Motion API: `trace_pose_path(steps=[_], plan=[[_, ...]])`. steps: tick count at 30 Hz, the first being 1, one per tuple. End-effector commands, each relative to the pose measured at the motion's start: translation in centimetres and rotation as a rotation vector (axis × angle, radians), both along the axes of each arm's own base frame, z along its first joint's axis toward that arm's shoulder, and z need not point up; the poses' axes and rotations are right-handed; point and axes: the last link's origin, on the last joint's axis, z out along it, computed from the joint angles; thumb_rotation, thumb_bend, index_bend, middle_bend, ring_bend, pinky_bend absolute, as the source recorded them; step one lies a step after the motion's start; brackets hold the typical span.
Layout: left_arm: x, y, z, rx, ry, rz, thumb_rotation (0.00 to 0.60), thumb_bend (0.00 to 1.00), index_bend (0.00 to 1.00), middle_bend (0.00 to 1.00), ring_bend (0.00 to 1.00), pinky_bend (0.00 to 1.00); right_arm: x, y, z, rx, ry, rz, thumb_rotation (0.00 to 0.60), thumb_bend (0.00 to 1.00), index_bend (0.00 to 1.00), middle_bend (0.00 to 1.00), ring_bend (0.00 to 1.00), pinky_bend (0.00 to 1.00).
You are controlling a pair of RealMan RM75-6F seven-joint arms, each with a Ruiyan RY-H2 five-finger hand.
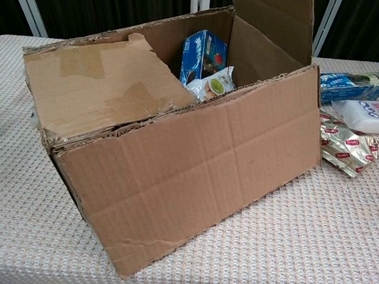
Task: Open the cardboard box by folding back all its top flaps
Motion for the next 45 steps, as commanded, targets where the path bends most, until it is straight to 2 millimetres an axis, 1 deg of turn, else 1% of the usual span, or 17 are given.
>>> trace_pose_path(steps=[1, 6, 9, 12, 18, 25, 29, 31, 33, 35, 38, 39, 41, 42, 45], plan=[[0.1, 0.0, 0.0, -0.001, 0.001, -0.002, 0.048, 0.00, 0.12, 0.13, 0.11, 0.18, -0.8, -0.3, 0.7, -0.014, -0.007, -0.017, 0.600, 0.87, 0.10, 0.35, 0.00, 0.00], [0.2, 0.1, -0.3, -0.006, 0.003, -0.003, 0.049, 0.00, 0.12, 0.13, 0.11, 0.19, -1.9, -0.8, 2.0, -0.046, -0.034, -0.041, 0.600, 0.87, 0.08, 0.35, 0.00, 0.00], [0.2, 0.2, -0.5, -0.012, 0.004, -0.002, 0.048, 0.00, 0.12, 0.13, 0.11, 0.19, -2.8, -1.1, 2.9, -0.064, -0.044, -0.067, 0.600, 0.86, 0.06, 0.35, 0.00, 0.00], [0.2, 0.3, -0.7, -0.018, 0.004, -0.001, 0.048, 0.00, 0.12, 0.13, 0.11, 0.19, -4.2, -1.7, 3.6, -0.077, -0.043, -0.120, 0.600, 0.85, 0.05, 0.35, 0.00, 0.00], [0.2, 0.4, -0.9, -0.024, 0.007, 0.003, 0.049, 0.00, 0.12, 0.13, 0.11, 0.19, -6.4, -2.5, 4.4, -0.088, -0.052, -0.201, 0.600, 0.84, 0.03, 0.34, 0.00, 0.00], [0.4, 0.6, -0.7, -0.019, 0.016, -0.003, 0.047, 0.00, 0.12, 0.13, 0.11, 0.18, -9.2, -3.7, 4.3, -0.067, -0.055, -0.312, 0.600, 0.84, 0.02, 0.32, 0.00, 0.00], [0.8, 1.0, -0.3, -0.002, 0.003, -0.009, 0.048, 0.00, 0.12, 0.13, 0.10, 0.19, -9.2, -3.8, 4.7, -0.081, -0.104, -0.292, 0.600, 0.83, 0.00, 0.26, 0.00, 0.00], [1.5, 1.5, 0.2, 0.005, 0.003, -0.031, 0.049, 0.00, 0.12, 0.13, 0.11, 0.19, -9.0, -3.5, 5.3, -0.105, -0.153, -0.246, 0.600, 0.83, 0.00, 0.23, 0.00, 0.00], [2.5, 2.0, 0.7, 0.009, 0.017, -0.069, 0.050, 0.00, 0.12, 0.13, 0.11, 0.19, -9.0, -3.0, 5.7, -0.117, -0.192, -0.213, 0.600, 0.82, 0.00, 0.19, 0.00, 0.00], [4.1, 3.0, 1.1, 0.000, 0.033, -0.134, 0.049, 0.00, 0.12, 0.13, 0.11, 0.19, -9.0, -2.4, 6.5, -0.127, -0.242, -0.184, 0.600, 0.80, 0.00, 0.15, 0.00, 0.00], [7.4, 4.7, 1.2, -0.040, 0.070, -0.254, 0.054, 0.00, 0.12, 0.13, 0.11, 0.19, -9.1, -1.4, 7.6, -0.122, -0.332, -0.172, 0.600, 0.78, 0.00, 0.13, 0.00, 0.00], [9.0, 5.4, 1.1, -0.058, 0.083, -0.307, 0.061, 0.00, 0.12, 0.13, 0.11, 0.19, -9.2, -1.0, 8.1, -0.114, -0.367, -0.175, 0.600, 0.78, 0.00, 0.13, 0.00, 0.00], [11.4, 6.4, 0.6, -0.092, 0.092, -0.383, 0.094, 0.00, 0.12, 0.13, 0.11, 0.19, -9.5, -0.5, 8.7, -0.103, -0.409, -0.181, 0.600, 0.78, 0.00, 0.13, 0.00, 0.00], [13.0, 7.1, 0.2, -0.122, 0.086, -0.428, 0.123, 0.00, 0.12, 0.13, 0.11, 0.19, -9.7, 0.0, 9.1, -0.095, -0.435, -0.187, 0.600, 0.78, 0.00, 0.13, 0.00, 0.00], [16.3, 8.5, -1.3, -0.205, 0.059, -0.506, 0.191, 0.00, 0.13, 0.13, 0.11, 0.19, -10.2, 0.9, 10.1, -0.092, -0.482, -0.184, 0.600, 0.78, 0.00, 0.13, 0.00, 0.00]])
